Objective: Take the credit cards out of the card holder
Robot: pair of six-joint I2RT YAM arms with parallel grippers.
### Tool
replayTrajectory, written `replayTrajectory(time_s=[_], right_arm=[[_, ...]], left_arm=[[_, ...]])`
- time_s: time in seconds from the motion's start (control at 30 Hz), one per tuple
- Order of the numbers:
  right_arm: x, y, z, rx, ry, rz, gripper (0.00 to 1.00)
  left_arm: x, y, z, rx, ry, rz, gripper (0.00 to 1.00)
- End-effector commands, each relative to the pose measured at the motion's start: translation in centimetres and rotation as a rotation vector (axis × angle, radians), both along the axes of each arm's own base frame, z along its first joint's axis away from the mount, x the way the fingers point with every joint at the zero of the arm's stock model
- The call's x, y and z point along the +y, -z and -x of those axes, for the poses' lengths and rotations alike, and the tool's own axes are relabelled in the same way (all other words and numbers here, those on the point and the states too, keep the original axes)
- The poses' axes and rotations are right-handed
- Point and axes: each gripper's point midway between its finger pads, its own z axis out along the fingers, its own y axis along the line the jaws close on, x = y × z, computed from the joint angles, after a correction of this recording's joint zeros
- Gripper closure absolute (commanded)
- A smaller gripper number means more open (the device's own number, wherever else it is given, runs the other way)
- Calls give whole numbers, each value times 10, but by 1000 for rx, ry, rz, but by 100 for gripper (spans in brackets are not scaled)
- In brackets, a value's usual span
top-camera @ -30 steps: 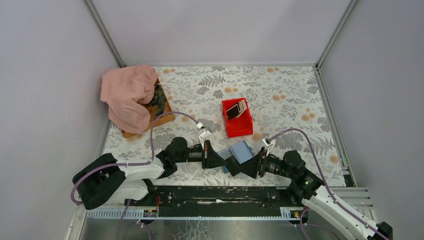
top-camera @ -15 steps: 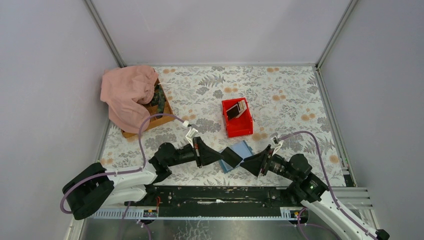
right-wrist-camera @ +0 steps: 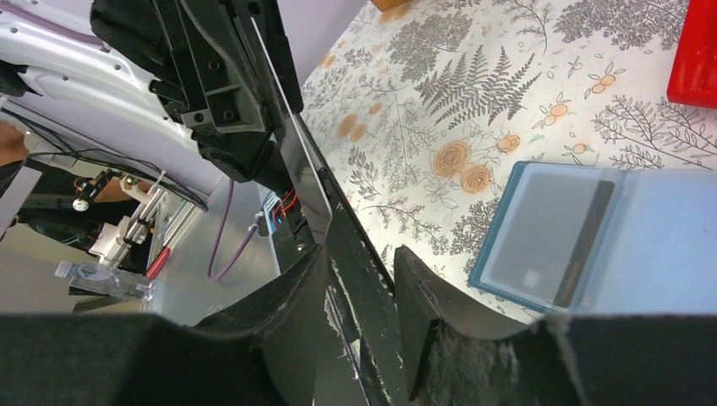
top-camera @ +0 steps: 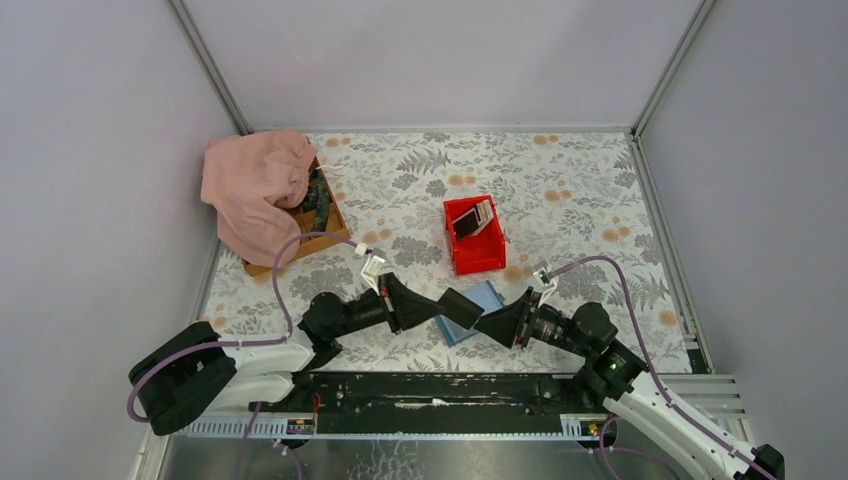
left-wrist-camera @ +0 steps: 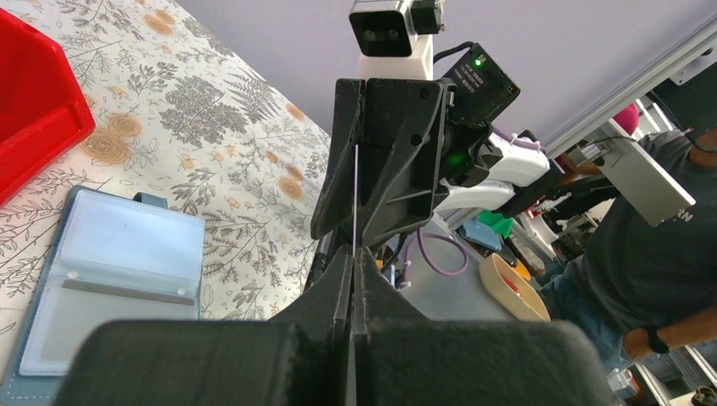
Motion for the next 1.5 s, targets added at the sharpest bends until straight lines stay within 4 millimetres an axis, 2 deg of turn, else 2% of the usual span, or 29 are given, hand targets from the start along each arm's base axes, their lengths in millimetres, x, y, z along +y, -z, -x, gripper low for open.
replayTrajectory(time_s=[0.0,0.4,1.1,1.33,1.47], right_arm=[[5,-27,4,-78,-44,-78,58],[5,-31,7,-91,-53,-98,59],[14,-51,-3,-139,-62,-102,55],[15,-53,-5,-144,-58,-97,62],[16,-51,-6,-141,-56,-94,70]], left_arm=[[6,-22,-3,-45,-40,93,100],[9,-30,-8,-48,-74,127,100],[8,-23,-4,-19,-48,141,100],[8,-24,-3,-19,-43,148,100],[8,-25,-2,-19,-39,152,100]])
